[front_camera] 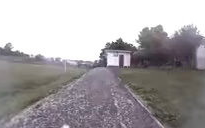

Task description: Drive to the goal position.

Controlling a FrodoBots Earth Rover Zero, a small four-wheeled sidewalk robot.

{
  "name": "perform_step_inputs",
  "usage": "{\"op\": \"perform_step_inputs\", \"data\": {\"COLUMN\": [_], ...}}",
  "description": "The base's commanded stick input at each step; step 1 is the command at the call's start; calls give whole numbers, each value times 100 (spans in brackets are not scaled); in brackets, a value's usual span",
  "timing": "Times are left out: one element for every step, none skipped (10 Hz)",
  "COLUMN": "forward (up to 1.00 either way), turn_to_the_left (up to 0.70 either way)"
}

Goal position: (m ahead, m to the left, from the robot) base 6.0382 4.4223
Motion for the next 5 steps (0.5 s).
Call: {"op": "perform_step_inputs", "data": {"forward": [100, 100, 100, 100, 100], "turn_to_the_left": [-32, -4, -1, 0, 0]}}
